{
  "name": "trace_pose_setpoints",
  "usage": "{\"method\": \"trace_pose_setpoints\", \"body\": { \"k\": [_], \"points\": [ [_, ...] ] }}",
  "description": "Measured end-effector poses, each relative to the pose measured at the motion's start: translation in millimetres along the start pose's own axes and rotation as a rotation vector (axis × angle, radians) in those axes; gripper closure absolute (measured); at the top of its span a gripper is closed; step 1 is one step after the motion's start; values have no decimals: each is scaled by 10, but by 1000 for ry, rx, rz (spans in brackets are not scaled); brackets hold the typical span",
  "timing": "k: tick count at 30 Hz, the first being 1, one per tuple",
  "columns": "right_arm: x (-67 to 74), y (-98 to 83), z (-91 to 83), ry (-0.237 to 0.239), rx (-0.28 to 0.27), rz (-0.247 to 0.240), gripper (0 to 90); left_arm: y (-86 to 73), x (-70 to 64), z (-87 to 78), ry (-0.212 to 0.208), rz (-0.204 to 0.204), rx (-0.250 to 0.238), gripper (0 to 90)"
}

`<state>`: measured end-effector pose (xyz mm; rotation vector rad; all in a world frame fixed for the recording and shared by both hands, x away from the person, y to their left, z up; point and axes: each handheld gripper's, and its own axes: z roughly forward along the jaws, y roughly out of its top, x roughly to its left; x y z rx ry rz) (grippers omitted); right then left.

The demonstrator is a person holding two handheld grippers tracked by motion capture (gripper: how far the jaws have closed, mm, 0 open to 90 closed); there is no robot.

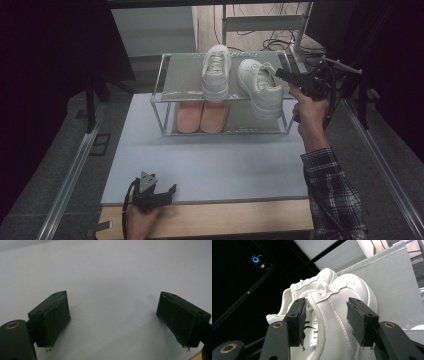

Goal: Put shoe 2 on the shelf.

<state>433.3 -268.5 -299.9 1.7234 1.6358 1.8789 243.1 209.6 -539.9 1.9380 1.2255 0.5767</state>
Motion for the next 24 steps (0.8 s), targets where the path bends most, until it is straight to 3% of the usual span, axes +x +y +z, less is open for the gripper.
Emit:
{"method": "trace_pose_setpoints", "body": {
  "k": [11,24],
  "points": [
    [13,41,-192,-25,-12,-57,468,0,0,0,0,1,0,112],
    [-109,-24,-441,-25,-12,-95,457,1,0,-1,1,1,2,112]
  ]
}}
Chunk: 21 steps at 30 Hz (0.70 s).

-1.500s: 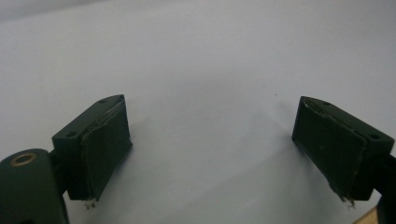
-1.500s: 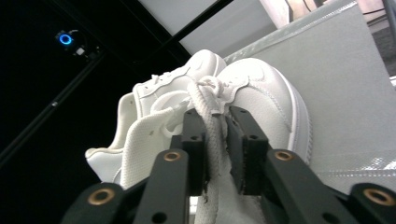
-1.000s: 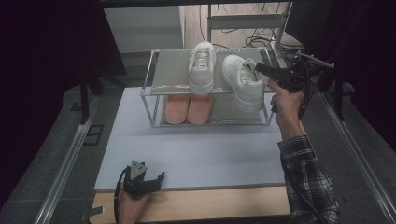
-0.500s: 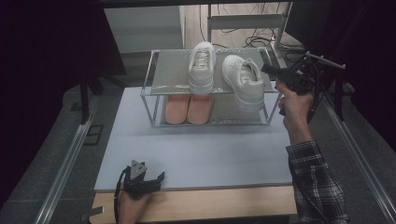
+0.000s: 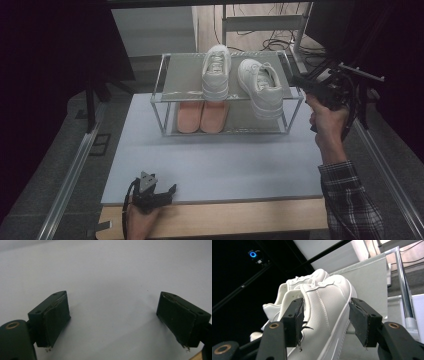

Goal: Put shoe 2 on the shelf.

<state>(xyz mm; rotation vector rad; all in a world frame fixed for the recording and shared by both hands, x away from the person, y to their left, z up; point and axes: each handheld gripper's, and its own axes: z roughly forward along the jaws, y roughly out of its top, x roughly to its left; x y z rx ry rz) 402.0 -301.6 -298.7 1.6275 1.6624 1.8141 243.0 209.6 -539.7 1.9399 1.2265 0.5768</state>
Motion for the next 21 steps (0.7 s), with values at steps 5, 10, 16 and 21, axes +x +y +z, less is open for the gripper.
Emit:
{"method": "trace_pose_setpoints", "body": {
  "k": [5,10,16,21],
  "points": [
    [-37,-26,-100,17,-7,5,445,0,0,0,0,0,0,112],
    [-60,-73,-183,31,15,2,419,-1,0,1,-1,0,-2,112],
    [-93,-165,-261,73,39,7,397,0,0,0,0,0,-1,112],
    [-84,-260,-310,105,70,-32,371,0,0,0,0,0,0,112]
  ]
}}
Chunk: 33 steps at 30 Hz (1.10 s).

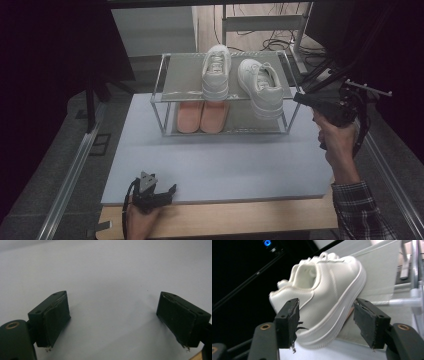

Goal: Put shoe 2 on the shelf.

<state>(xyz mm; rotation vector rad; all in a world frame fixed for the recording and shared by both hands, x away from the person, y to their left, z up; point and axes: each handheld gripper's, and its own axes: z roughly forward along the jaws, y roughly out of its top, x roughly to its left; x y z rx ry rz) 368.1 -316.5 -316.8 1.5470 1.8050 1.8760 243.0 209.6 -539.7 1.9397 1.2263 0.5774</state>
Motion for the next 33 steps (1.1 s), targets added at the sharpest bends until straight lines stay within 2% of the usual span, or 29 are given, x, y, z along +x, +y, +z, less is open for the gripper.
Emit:
{"method": "trace_pose_setpoints", "body": {
  "k": [5,14,19,23,26,33],
  "points": [
    [38,-103,-19,10,29,-29,407,-1,0,1,-1,0,-1,112],
    [121,-334,42,21,124,-116,635,0,0,0,0,0,0,112],
    [159,-426,93,10,154,-166,748,0,0,0,0,0,0,112],
    [180,-472,105,-6,165,-195,884,-1,0,1,-1,0,-1,112],
    [184,-491,117,-24,172,-212,894,-1,0,1,-1,0,-1,112],
    [216,-505,161,-40,174,-218,895,0,0,0,0,0,0,112]
  ]
}}
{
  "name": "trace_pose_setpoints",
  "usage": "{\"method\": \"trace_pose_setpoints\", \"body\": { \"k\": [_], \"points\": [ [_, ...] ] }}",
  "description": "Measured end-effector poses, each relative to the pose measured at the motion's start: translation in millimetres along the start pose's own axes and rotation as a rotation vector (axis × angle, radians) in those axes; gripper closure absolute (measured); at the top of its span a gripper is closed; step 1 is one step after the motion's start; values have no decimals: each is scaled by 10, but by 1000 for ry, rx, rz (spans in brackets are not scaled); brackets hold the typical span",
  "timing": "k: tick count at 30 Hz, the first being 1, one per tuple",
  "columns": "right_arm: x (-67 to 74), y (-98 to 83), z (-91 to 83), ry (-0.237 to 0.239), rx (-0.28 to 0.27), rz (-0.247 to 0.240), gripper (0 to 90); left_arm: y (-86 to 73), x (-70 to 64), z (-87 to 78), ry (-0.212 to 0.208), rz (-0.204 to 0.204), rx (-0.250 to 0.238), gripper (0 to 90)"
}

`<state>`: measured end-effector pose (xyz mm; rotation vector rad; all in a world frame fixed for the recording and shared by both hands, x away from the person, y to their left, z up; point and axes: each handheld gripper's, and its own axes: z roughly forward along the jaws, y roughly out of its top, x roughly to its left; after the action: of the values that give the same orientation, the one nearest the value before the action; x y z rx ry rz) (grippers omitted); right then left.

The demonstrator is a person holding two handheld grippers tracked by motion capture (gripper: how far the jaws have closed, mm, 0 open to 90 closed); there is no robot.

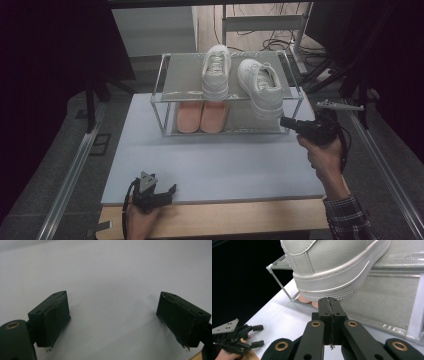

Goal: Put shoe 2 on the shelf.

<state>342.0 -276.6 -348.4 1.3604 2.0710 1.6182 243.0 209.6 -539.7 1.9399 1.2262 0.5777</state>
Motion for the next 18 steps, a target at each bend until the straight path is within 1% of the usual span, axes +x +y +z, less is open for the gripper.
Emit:
{"method": "trace_pose_setpoints", "body": {
  "k": [3,12,18],
  "points": [
    [3,-3,27,-5,5,-7,894,0,0,0,0,0,0,112],
    [-3,0,73,-18,9,7,895,0,0,0,0,0,0,112],
    [-4,9,84,-19,0,3,895,0,0,1,-1,-1,-2,112]
  ]
}}
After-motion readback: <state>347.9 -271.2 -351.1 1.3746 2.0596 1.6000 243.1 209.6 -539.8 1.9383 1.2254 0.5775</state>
